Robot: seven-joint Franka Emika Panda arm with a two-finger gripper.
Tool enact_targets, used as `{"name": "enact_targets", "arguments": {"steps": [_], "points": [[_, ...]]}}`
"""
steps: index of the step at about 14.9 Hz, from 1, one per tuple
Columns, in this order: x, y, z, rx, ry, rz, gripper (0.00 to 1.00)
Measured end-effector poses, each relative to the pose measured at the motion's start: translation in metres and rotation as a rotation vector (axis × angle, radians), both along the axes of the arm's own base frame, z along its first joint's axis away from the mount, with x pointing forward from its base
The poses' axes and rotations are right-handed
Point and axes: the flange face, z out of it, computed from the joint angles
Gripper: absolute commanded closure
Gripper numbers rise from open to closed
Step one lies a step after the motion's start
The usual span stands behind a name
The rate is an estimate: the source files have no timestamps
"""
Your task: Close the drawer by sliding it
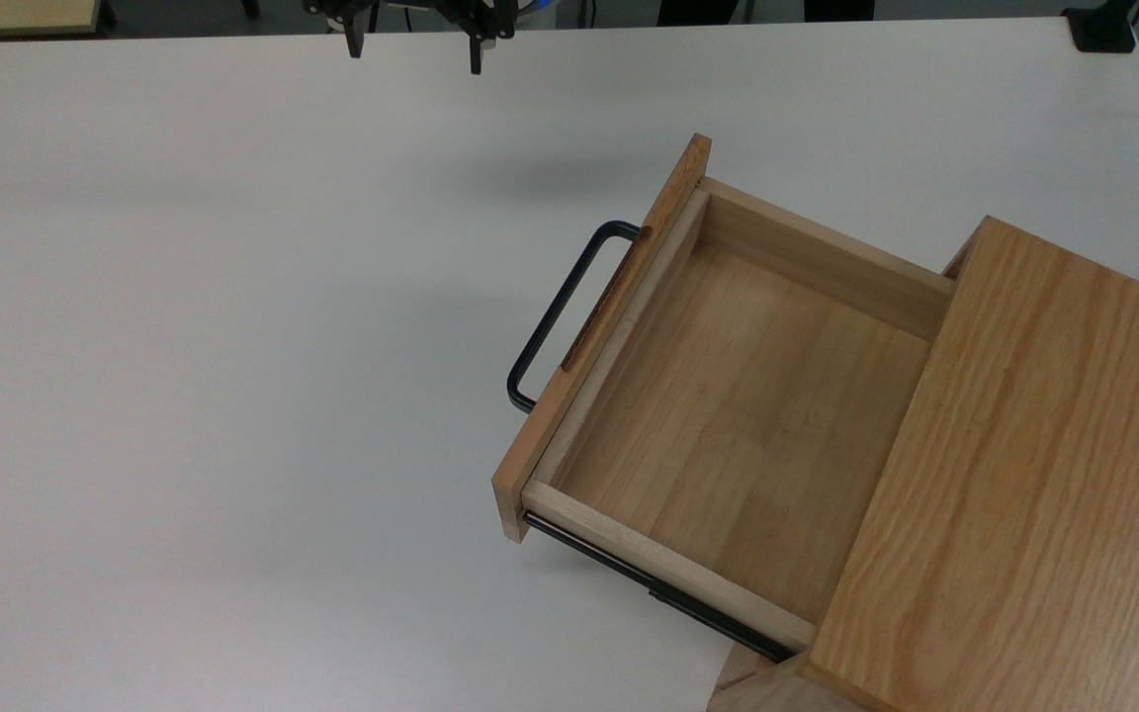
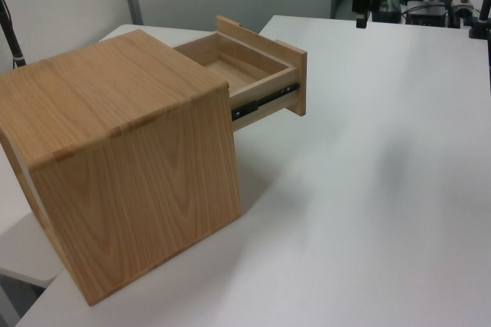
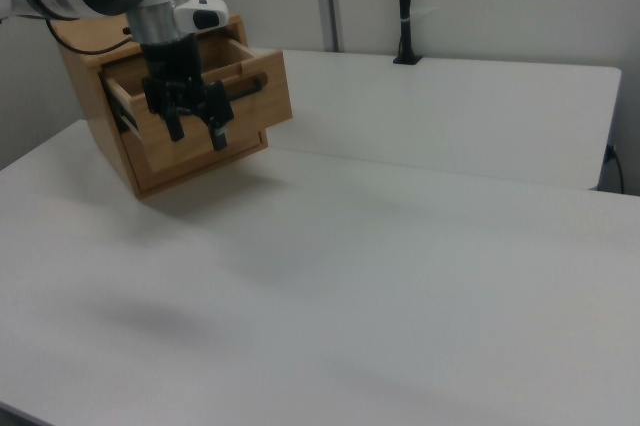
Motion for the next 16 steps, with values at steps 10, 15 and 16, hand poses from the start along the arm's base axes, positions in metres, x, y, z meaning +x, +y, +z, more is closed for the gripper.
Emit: {"name": "enact_targets", "arguments": {"steps": [10, 15, 16], "points": [[0.0004, 0.0, -0.0009, 0.0, 0.002, 0.0, 0.0], [0.0013, 0.0001, -0.0028, 0.0, 0.005, -0.001, 0.5], [0.0014, 0.0001, -0.003, 0.0, 0.005, -0.001, 0.64]]}}
